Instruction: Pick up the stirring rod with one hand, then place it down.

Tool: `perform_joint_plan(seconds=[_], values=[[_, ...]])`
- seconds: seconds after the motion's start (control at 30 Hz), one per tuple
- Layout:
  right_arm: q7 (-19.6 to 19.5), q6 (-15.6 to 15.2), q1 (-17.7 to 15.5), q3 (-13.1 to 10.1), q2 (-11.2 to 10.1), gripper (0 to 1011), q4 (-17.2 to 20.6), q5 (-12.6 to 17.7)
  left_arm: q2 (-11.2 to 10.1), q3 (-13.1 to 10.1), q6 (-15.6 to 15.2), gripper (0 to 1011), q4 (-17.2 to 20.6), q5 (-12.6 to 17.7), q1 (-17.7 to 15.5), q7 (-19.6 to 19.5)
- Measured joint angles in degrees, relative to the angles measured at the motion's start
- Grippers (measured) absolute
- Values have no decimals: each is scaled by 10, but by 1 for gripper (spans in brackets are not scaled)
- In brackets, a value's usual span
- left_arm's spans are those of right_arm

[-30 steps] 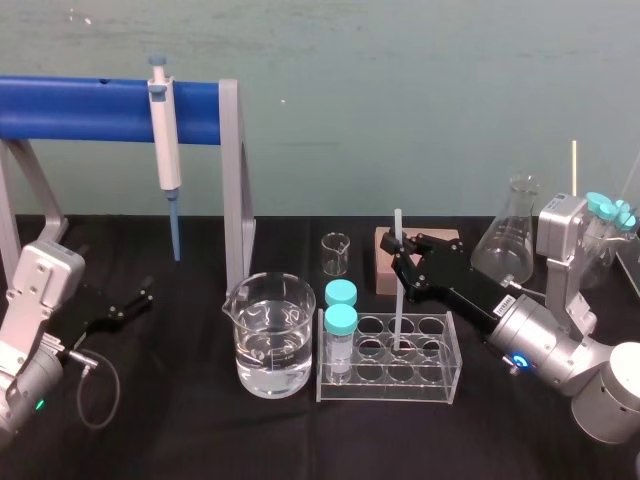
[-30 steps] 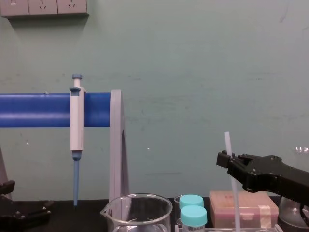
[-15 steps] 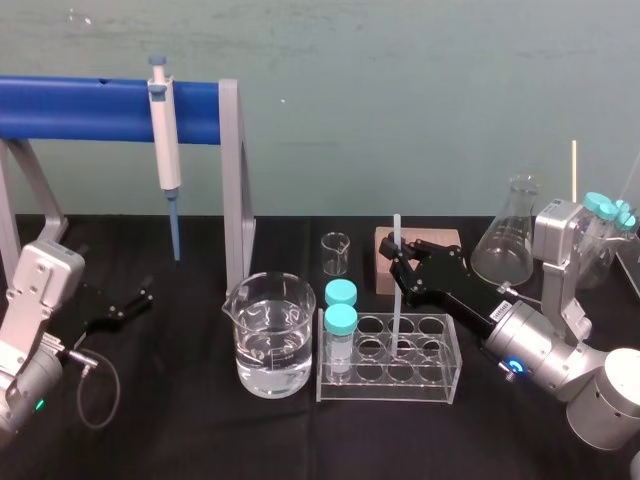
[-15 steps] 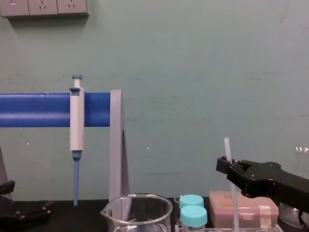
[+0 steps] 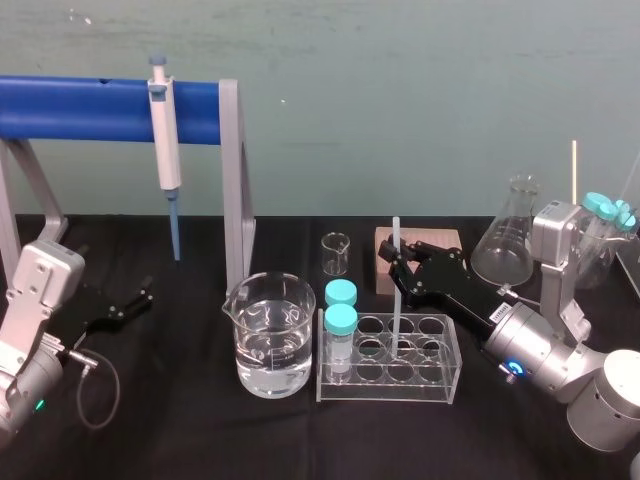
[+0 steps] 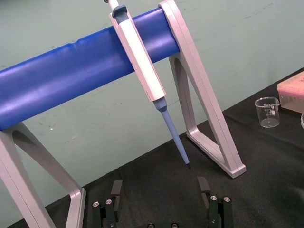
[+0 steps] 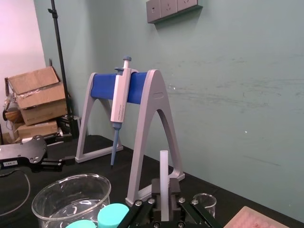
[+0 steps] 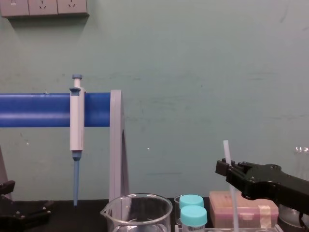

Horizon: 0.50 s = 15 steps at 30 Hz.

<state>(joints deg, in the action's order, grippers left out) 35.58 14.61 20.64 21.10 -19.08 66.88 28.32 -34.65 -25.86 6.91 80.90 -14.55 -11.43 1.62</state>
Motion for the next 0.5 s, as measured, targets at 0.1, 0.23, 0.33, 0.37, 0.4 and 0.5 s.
perform_joint_plan(seconds=[0.1, 0.23, 0.33, 0.37, 0.4, 0.5], values=[[0, 0, 0, 0, 0, 179, 0, 0, 0, 0, 0, 1000, 0, 0, 0, 0], [0, 0, 0, 0, 0, 315, 0, 0, 0, 0, 0, 1000, 0, 0, 0, 0], [1, 0, 0, 0, 0, 397, 1, 0, 0, 0, 0, 1000, 0, 0, 0, 0], [1, 0, 0, 0, 0, 457, 1, 0, 0, 0, 0, 1000, 0, 0, 0, 0], [1, 0, 0, 0, 0, 478, 1, 0, 0, 0, 0, 1000, 0, 0, 0, 0], [1, 0, 0, 0, 0, 575, 1, 1, 0, 0, 0, 1000, 0, 0, 0, 0]])
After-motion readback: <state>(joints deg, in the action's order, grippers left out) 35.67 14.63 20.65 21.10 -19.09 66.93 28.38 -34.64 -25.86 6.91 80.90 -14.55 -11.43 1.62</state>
